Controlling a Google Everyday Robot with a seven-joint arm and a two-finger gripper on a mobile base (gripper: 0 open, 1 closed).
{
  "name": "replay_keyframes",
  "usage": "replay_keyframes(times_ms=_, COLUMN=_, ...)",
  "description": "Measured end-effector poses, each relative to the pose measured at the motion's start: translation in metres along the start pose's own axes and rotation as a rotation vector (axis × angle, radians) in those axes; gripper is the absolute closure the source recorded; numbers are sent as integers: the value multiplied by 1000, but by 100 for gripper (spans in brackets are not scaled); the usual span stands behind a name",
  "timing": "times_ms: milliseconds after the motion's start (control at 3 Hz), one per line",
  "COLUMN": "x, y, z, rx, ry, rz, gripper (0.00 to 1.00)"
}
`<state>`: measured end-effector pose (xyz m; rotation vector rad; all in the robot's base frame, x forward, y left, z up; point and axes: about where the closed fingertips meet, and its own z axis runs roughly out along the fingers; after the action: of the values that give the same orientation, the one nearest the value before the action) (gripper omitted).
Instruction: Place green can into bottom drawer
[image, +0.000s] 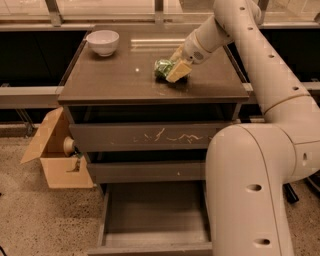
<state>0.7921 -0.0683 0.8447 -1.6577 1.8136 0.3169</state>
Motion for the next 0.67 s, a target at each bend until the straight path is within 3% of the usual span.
replay_keyframes(times_ms=333, x=-7, y=5, z=-5, rx=-8, ry=-19, rz=-18, gripper=73)
replay_keyframes(times_ms=667, x=-26, y=24, z=-49, rx=9, ry=-122, rz=-53, gripper=96)
